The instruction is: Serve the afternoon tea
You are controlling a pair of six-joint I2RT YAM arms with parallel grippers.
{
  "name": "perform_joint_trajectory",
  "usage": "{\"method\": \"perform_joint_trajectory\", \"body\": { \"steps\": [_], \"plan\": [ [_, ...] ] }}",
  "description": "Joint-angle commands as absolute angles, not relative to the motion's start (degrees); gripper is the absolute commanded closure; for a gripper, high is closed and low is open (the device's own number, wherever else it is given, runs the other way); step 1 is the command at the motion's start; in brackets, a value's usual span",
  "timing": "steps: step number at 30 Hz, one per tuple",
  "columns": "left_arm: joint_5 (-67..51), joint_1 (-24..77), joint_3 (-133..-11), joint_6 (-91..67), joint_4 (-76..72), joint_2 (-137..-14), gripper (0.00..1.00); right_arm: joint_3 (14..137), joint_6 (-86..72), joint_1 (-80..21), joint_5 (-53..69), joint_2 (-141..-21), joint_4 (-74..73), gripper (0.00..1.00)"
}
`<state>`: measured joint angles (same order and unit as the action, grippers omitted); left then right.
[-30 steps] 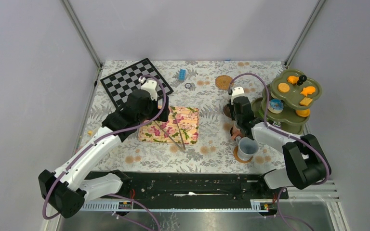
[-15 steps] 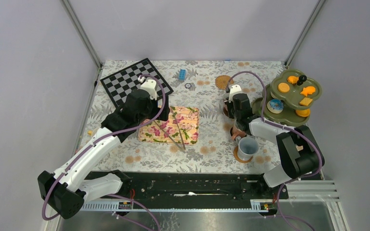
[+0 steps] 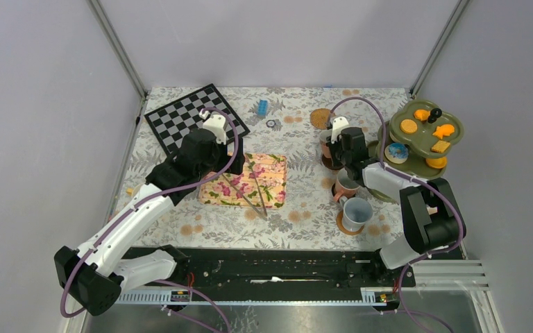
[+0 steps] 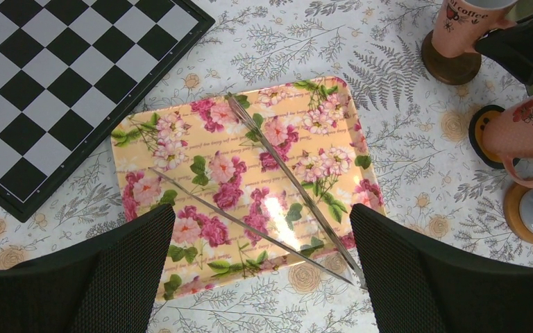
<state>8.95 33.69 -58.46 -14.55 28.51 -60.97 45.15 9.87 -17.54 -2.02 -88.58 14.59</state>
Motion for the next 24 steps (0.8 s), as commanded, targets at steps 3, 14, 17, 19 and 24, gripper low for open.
{"method": "perform_joint_trajectory", "body": {
  "steps": [3,14,17,19,24],
  "plan": [
    [7.66,33.84,-58.05,-13.80,25.22,-61.25,0.01,48.33,14.24,-17.08,-2.62,-88.12,13.32,1.00],
    [7.23,33.84,-57.92,-13.76,25.20,-61.90,0.01,48.67,14.96,-16.46,-2.80,-90.12,12.13,0.92],
    [6.99,33.84,-57.99,-13.79,25.22,-61.90,0.01,48.71,14.40,-16.45,-3.16,-89.52,11.52,0.80],
    [6.81,33.84,-58.01,-13.80,25.25,-61.92,0.01,48.53,14.24,-16.47,-3.16,-88.92,11.39,0.74],
    [6.29,33.84,-58.01,-13.80,25.23,-62.09,0.01,49.24,14.18,-16.48,-4.22,-87.73,9.16,0.64]
  ]
}}
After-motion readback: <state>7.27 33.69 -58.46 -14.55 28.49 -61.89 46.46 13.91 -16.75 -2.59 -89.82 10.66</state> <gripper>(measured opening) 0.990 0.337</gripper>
